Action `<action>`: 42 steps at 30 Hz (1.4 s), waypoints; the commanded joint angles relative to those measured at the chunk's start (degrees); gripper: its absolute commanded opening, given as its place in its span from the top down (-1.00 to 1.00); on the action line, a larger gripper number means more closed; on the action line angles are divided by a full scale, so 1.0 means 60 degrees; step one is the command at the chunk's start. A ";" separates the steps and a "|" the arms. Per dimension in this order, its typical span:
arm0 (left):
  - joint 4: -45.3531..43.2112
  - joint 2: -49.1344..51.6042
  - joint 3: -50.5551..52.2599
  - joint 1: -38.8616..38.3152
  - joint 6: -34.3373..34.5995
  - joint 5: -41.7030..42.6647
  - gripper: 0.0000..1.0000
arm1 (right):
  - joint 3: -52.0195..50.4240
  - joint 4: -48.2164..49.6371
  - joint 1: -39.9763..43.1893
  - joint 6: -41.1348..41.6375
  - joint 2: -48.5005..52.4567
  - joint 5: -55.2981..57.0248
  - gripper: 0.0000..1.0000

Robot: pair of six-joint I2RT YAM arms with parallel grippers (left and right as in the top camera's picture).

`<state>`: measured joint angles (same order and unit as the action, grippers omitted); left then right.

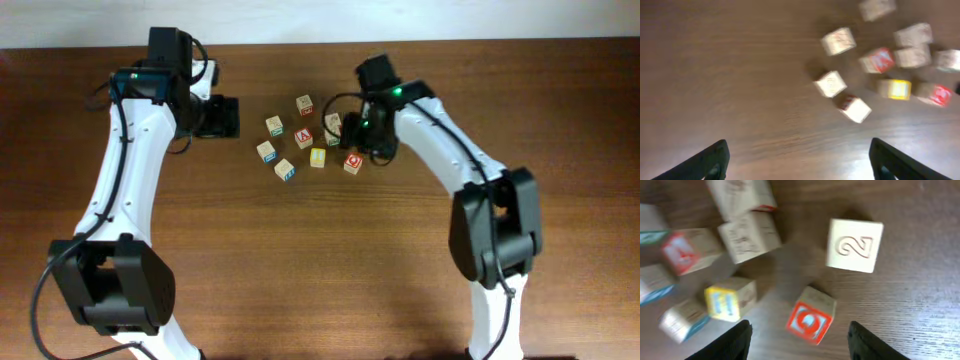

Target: Rotate 4 blocks

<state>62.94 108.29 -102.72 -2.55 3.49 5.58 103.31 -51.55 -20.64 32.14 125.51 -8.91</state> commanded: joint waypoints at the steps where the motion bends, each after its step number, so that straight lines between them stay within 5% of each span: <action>1: 0.0095 0.0066 -0.0237 0.0033 0.1486 -0.1370 -0.71 | 0.0138 -0.0015 -0.0186 0.1231 0.0313 0.1107 -0.16; 10: 0.0095 0.0069 -0.0237 0.0033 0.1483 -0.1399 -0.98 | 0.0015 0.0029 -0.0444 0.1468 0.0903 0.1038 0.04; 13: 0.0098 0.0069 -0.0237 0.0033 0.1483 -0.1395 -0.98 | 0.0015 -0.0495 -0.0444 0.1129 0.0903 0.1027 0.46; 15: 0.0102 0.0069 -0.0237 0.0033 0.1483 -0.1395 -0.98 | 0.0018 -0.0943 -0.0441 0.0474 0.0903 0.0863 0.55; 18: 0.0098 0.0069 -0.0237 0.0033 0.1483 -0.1395 -0.98 | 0.0018 -0.1829 -0.0444 -0.0994 0.0903 -0.0616 0.55; 22: 0.0098 0.0069 -0.0237 0.0033 0.1483 -0.1399 -0.98 | 0.0015 -0.3457 -0.0572 -0.1330 0.0903 -0.0546 0.52; 27: 0.0095 0.0069 -0.0237 0.0033 0.1483 -0.1399 -0.99 | 0.0240 -0.3840 -0.0652 -0.1599 0.0903 -0.0408 0.03; 30: 0.0098 0.0069 -0.0237 0.0033 0.1483 -0.1399 -0.98 | 0.1297 -0.3912 -0.0372 -0.2047 0.0900 -0.0233 -0.09; 35: 0.0098 0.0069 -0.0237 0.0033 0.1483 -0.1399 -0.98 | 0.2029 -0.0525 0.0255 -0.1497 0.1126 0.1625 -0.11; 42: 0.0098 0.0069 -0.0237 0.0033 0.1483 -0.1399 -0.98 | 0.2014 -0.0044 0.0248 -0.1191 0.1985 0.1993 0.03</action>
<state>63.48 108.33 -102.78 -2.55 11.86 -2.00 114.93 -51.35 -19.05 24.08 135.98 1.45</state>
